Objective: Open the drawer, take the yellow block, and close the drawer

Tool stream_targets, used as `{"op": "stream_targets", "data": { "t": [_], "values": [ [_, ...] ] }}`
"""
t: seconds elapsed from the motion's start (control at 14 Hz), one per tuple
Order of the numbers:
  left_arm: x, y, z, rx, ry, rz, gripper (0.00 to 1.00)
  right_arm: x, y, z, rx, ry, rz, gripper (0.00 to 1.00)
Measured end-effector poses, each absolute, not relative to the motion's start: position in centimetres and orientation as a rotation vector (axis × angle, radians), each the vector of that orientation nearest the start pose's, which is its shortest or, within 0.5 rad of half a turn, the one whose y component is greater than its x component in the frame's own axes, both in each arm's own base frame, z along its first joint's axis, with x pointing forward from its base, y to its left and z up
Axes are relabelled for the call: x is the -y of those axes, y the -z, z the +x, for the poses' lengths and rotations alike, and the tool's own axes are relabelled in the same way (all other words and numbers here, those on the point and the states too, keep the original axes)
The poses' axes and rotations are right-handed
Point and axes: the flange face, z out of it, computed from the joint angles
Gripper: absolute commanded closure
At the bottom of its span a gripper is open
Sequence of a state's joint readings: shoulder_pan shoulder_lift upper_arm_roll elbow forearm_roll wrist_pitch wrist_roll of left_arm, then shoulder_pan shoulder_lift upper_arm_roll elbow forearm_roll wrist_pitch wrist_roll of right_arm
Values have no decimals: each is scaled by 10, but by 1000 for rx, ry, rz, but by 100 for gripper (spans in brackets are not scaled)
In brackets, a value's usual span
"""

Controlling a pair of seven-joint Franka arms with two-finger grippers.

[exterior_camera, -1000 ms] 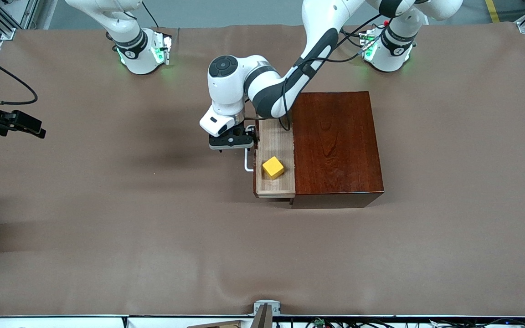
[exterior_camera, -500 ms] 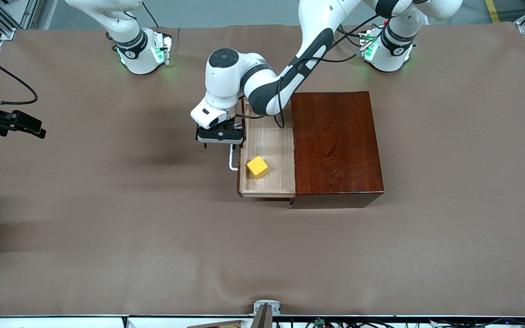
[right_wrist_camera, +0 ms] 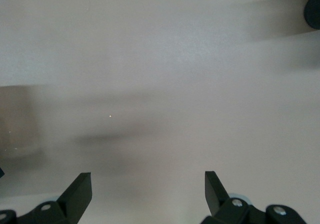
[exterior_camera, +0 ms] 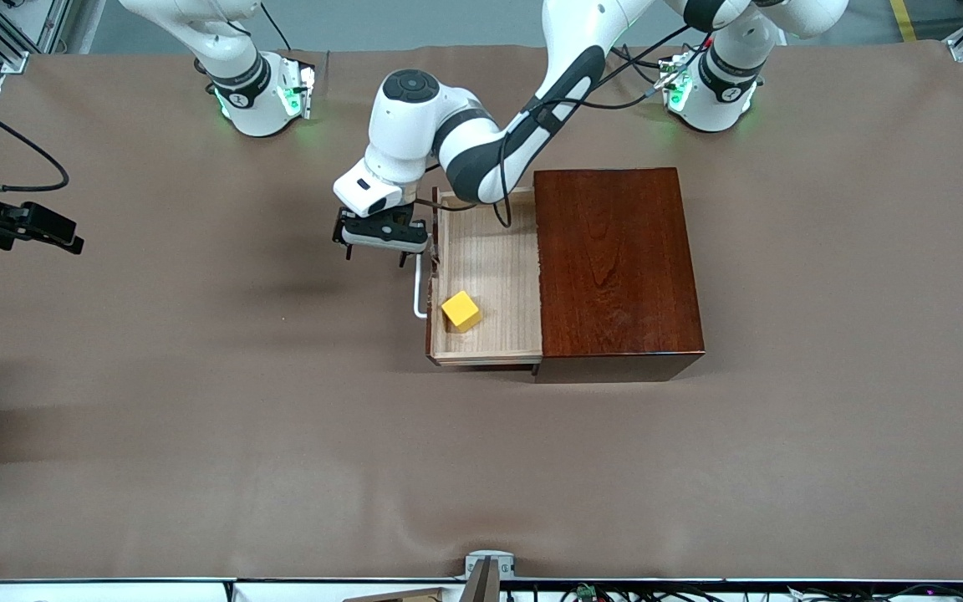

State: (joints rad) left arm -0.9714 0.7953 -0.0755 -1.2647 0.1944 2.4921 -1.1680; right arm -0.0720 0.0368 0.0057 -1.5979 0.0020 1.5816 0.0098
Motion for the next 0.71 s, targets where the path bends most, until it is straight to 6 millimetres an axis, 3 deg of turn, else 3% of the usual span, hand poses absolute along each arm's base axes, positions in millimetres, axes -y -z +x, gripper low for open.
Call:
{"op": "stream_targets", "data": {
  "t": [0.21, 0.36, 0.5, 0.71],
  "values": [
    [672, -338, 413, 157, 470, -3478, 0, 37, -592, 564, -119, -83, -3134, 0],
    [660, -358, 433, 261, 452, -3479, 0, 37, -592, 564, -119, -83, -3135, 0],
    [622, -391, 478, 400, 454, -3432, 0, 37, -592, 564, -119, -82, -3135, 0],
    [533, -438, 556, 640, 457, -3326, 0, 37, -593, 564, -118, -83, -3135, 0]
  ]
}}
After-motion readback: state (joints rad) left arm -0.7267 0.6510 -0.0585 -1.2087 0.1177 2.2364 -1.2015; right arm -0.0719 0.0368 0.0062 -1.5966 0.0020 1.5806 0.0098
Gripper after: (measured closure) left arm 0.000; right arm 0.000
